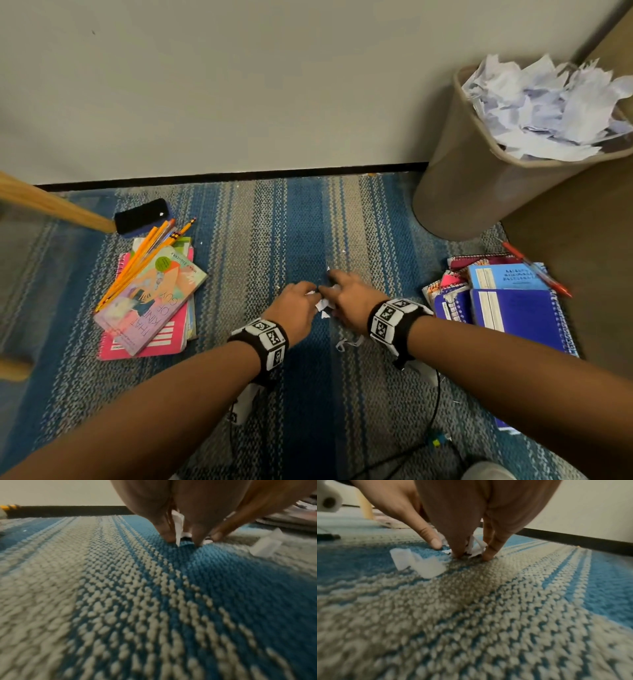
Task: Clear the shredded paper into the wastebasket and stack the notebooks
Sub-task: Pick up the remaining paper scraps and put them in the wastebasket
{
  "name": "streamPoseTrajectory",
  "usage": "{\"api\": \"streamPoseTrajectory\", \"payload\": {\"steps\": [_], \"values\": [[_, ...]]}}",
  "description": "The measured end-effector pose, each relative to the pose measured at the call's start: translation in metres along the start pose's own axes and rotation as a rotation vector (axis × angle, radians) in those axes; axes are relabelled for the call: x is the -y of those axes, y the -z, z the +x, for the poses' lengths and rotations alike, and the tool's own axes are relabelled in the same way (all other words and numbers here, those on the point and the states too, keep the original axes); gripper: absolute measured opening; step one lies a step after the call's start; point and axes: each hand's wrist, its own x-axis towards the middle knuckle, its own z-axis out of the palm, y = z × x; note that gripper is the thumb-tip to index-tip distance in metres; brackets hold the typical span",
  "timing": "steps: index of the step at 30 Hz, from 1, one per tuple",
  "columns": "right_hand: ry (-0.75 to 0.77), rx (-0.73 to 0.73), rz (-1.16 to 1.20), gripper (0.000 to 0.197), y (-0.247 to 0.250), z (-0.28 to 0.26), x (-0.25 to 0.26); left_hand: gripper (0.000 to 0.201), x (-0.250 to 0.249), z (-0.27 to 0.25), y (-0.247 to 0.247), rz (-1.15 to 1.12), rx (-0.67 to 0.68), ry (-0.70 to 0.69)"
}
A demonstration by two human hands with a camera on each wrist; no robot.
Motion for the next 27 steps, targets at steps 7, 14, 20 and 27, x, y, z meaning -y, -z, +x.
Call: {"api": "streamPoseTrajectory", "payload": {"steps": [7, 14, 20, 27], "values": [[0.131, 0.067, -0.124, 0.024, 0.002, -0.004, 0.000, 0.024, -0.015, -0.010, 0.001, 0.038, 0.053, -0.047], [-0.131, 0.011, 0.124, 0.016, 0.033, -0.012, -0.023, 0.023, -0.021, 0.002, 0.013, 0.055, 0.141, 0.092], [-0.188, -0.112, 0.329, 0.008, 0.072, -0.043, -0.047, 0.009, -0.019, 0.003, 0.014, -0.157, 0.088, 0.147], [-0.144, -0.031, 0.339, 0.006, 0.052, -0.058, -0.040, 0.052, -0.051, -0.026, -0.017, -0.172, 0.272, -0.106]]}}
